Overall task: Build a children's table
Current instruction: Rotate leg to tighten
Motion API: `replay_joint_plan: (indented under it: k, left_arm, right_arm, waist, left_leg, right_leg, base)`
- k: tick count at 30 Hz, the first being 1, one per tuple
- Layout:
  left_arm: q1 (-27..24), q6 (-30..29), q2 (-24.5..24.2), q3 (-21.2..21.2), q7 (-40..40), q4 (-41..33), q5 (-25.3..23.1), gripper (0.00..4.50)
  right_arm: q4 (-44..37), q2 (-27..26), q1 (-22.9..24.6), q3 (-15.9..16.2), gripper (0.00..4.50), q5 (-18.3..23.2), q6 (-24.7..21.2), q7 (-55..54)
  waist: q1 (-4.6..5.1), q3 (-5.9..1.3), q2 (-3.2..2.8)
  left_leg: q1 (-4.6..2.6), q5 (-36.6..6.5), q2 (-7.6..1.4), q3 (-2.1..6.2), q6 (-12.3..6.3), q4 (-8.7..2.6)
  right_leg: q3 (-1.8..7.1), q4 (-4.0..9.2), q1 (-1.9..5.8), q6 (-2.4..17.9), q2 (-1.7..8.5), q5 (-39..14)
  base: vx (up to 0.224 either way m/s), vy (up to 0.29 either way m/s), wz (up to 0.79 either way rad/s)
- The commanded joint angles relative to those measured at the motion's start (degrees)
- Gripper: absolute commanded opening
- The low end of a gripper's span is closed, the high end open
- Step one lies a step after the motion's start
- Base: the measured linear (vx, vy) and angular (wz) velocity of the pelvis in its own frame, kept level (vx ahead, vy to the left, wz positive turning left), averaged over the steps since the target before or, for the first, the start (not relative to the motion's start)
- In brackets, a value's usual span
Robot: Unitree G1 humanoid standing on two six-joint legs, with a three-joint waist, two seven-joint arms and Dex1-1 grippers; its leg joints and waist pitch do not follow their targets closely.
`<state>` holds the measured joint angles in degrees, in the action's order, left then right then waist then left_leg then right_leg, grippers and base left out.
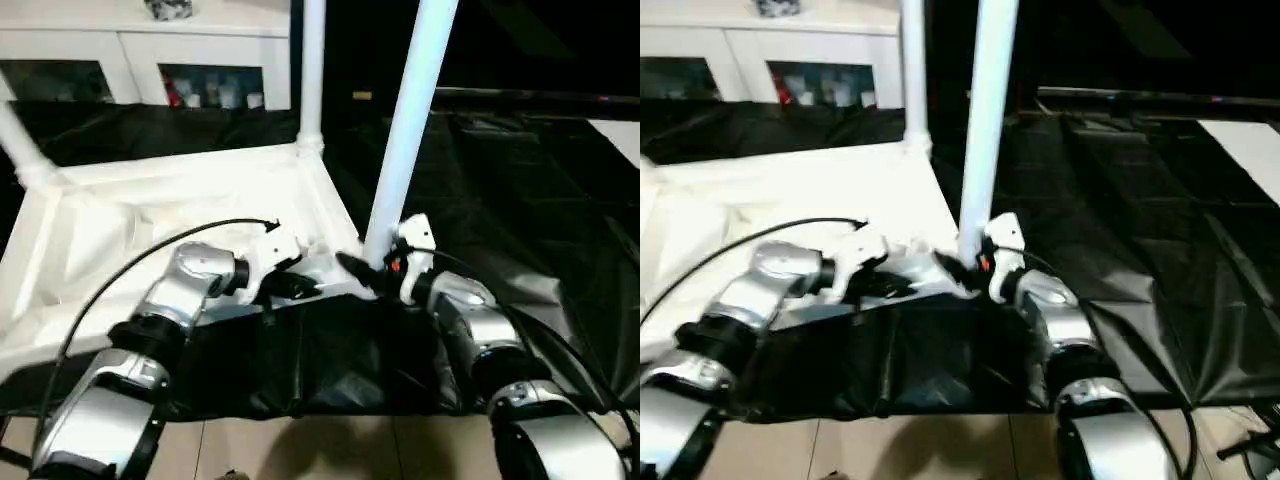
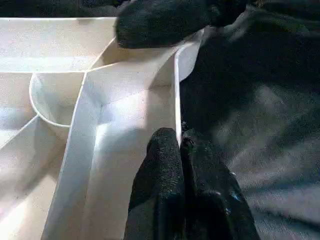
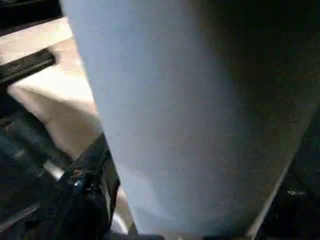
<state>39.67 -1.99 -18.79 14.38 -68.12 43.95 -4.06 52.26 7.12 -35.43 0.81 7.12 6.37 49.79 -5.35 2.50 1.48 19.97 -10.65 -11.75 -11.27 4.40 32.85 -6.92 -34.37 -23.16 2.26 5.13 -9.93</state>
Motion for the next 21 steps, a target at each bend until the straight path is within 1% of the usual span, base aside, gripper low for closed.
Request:
replay_joint_plan:
  k: [1, 2, 4, 5, 6, 7, 8, 9, 11, 12, 14, 16, 18, 21]
  left_arm:
    - [-0.06, 1.45, 0.89, 1.57, -2.84, -2.12, 1.02, 0.00]
    - [-0.21, 2.21, -0.28, 1.51, -5.13, -2.20, 1.33, 0.00]
    - [-0.37, 2.47, -1.50, 1.60, -7.46, -2.38, 1.68, 0.00]
    - [-0.45, 2.77, -2.35, 1.72, -9.02, -2.42, 1.94, 0.00]
    - [-0.48, 2.90, -2.74, 1.78, -9.73, -2.41, 2.08, 0.00]
    - [-0.49, 2.91, -3.02, 1.81, -10.26, -2.36, 2.21, 0.00]
    - [-0.50, 3.10, -3.36, 1.77, -10.80, -2.18, 2.33, 0.00]
    - [-0.50, 3.15, -3.45, 1.76, -10.92, -2.13, 2.35, 0.00]
    - [-0.92, 3.32, -4.42, 2.25, -13.35, -2.54, 2.48, 0.00]
    - [-1.16, 3.22, -4.70, 2.42, -13.99, -2.96, 2.55, 0.00]
    - [-1.49, 3.14, -5.01, 2.48, -14.72, -3.56, 2.64, 0.00]
    - [-1.63, 3.14, -5.21, 2.40, -15.03, -3.74, 2.71, 0.00]
    - [-1.74, 3.19, -5.47, 2.46, -15.46, -3.85, 2.86, 0.00]
    - [-1.80, 3.22, -5.68, 2.60, -15.89, -3.89, 3.05, 0.00]
  right_arm:
    - [-0.73, -0.40, 1.34, 3.94, 3.20, -0.41, -1.35, 6.36]
    - [-2.86, 1.20, 2.28, 5.14, 3.20, 0.45, -1.94, 13.31]
    - [-5.07, 3.07, 3.24, 6.77, 3.20, 1.28, -3.03, 20.38]
    - [-6.34, 4.52, 3.79, 8.12, 3.20, 1.58, -3.97, 25.01]
    - [-6.90, 5.22, 4.02, 8.79, 3.20, 1.68, -4.43, 27.05]
    - [-7.15, 5.74, 4.15, 9.31, 3.20, 1.53, -4.54, 28.53]
    - [-7.20, 6.36, 4.25, 10.08, 3.20, 1.14, -4.85, 30.34]
    - [-7.20, 6.50, 4.27, 10.25, 3.20, 1.04, -4.92, 30.77]
    - [-7.55, 7.87, 4.68, 12.48, 3.20, -0.29, -5.18, 34.55]
    - [-7.62, 8.05, 4.82, 12.99, 3.04, -0.58, -5.23, 35.25]
    - [-8.06, 8.08, 5.14, 13.27, 2.87, -0.62, -5.47, 35.76]
    - [-8.71, 8.08, 5.49, 13.43, 2.84, -0.34, -6.06, 36.10]
    - [-9.83, 8.15, 6.03, 13.71, 2.54, 0.24, -7.08, 36.76]
    - [-10.72, 8.11, 6.49, 13.90, 2.44, 0.75, -7.98, 37.51]
  waist:
    - [-0.47, -3.39, -0.44]
    - [-0.68, -3.30, -0.39]
    - [-0.82, -3.21, -0.43]
    - [-1.02, -3.27, -0.39]
    - [-1.19, -3.23, -0.37]
    - [-1.50, -3.26, -0.44]
    - [-1.67, -3.18, -0.43]
    - [-1.75, -3.20, -0.42]
    - [-1.93, -3.21, -0.43]
    - [-1.99, -3.26, -0.41]
    - [-2.10, -3.29, -0.37]
    - [-2.31, -3.34, -0.38]
    - [-2.52, -3.29, -0.35]
    - [-2.67, -3.32, -0.45]
  left_leg:
    - [-0.08, -10.79, -2.38, 0.86, -3.68, -3.44]
    - [-0.08, -11.39, -2.36, 0.83, -3.89, -3.44]
    - [-0.12, -11.89, -2.43, 0.86, -3.94, -3.54]
    - [-0.21, -12.41, -2.40, 0.84, -4.23, -3.44]
    - [-0.14, -12.35, -2.45, 0.88, -4.29, -3.46]
    - [-0.26, -12.29, -2.53, 0.89, -4.11, -3.48]
    - [-0.29, -12.42, -2.53, 0.93, -3.40, -3.59]
    - [-0.32, -12.43, -2.54, 0.97, -3.16, -3.59]
    - [-0.42, -12.48, -2.53, 0.97, -2.84, -3.58]
    - [-0.42, -12.38, -2.55, 0.97, -2.83, -3.57]
    - [-0.35, -11.95, -2.65, 1.03, -2.79, -3.63]
    - [-0.41, -11.59, -2.61, 0.97, -2.72, -3.57]
    - [-0.37, -11.62, -2.54, 0.97, -2.70, -3.59]
    - [-0.48, -12.14, -2.58, 1.02, -2.27, -3.66]
  right_leg:
    - [3.71, 3.79, 3.44, 11.50, 4.28, -11.49]
    - [3.73, 4.00, 3.46, 10.96, 4.26, -12.72]
    - [3.75, 4.10, 3.33, 10.74, 4.27, -13.73]
    - [3.71, 4.24, 3.37, 10.56, 4.25, -14.58]
    - [3.75, 4.25, 3.39, 10.36, 4.31, -14.90]
    - [3.79, 4.21, 3.22, 10.28, 4.37, -15.28]
    - [3.77, 4.36, 3.13, 10.12, 4.48, -16.57]
    - [3.76, 4.38, 3.14, 10.01, 4.50, -16.96]
    - [3.75, 4.42, 3.07, 9.91, 4.44, -17.24]
    - [3.76, 4.32, 3.10, 9.91, 4.44, -16.91]
    - [3.81, 4.16, 3.13, 10.08, 4.52, -15.95]
    - [3.81, 4.11, 3.07, 10.23, 4.48, -15.39]
    - [3.81, 4.17, 3.12, 9.93, 4.46, -15.92]
    - [3.77, 4.28, 3.00, 9.41, 4.49, -16.77]
  base:
    - [0.000, 0.000, 0.00]
    - [0.000, 0.000, 0.00]
    - [0.000, 0.000, 0.00]
    - [0.000, 0.000, 0.00]
    - [0.000, 0.000, 0.00]
    - [0.000, 0.000, 0.00]
    - [0.000, 0.000, 0.00]
    - [0.000, 0.000, 0.00]
    - [0.000, 0.000, 0.00]
    - [0.000, 0.000, 0.00]
    - [0.000, 0.000, 0.00]
    - [0.000, 0.000, 0.00]
    - [0.000, 0.000, 0.00]
    - [0.000, 0.000, 0.00]
